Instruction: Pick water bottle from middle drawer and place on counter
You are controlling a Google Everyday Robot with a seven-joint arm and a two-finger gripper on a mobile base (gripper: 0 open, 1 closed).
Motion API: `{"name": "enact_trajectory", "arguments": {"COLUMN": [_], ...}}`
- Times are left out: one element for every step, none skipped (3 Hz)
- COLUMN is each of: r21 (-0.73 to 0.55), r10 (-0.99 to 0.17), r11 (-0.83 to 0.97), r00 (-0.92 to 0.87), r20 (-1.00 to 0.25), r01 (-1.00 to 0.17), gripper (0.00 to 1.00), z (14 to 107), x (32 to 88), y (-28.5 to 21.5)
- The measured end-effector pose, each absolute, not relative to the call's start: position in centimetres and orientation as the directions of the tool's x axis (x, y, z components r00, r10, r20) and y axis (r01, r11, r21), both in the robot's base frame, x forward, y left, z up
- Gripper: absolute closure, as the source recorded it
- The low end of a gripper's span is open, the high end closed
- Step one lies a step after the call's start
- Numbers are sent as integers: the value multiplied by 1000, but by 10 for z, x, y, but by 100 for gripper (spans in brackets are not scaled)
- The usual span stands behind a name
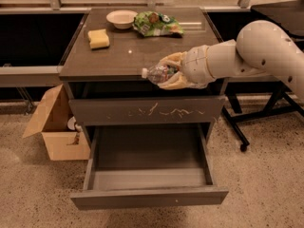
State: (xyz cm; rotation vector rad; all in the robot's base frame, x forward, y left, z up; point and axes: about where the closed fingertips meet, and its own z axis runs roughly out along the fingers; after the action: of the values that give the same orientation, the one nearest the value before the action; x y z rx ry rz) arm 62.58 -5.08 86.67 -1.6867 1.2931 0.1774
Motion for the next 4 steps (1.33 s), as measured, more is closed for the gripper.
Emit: {"name": "enact_trajectory", "arguments": {"r21": [-592, -599, -622, -627], "r10": [-650, -655, -667, -661], "r11": [52, 47, 43, 74], "r00": [422, 428, 441, 433], "r20": [-632, -623, -601, -613], "r01": [-805, -800, -782, -775], "gripper": [100, 100, 100, 100], "z": [873, 886, 911, 922], "x": [636, 660, 697, 740], "y": [-45, -42, -39, -38]}}
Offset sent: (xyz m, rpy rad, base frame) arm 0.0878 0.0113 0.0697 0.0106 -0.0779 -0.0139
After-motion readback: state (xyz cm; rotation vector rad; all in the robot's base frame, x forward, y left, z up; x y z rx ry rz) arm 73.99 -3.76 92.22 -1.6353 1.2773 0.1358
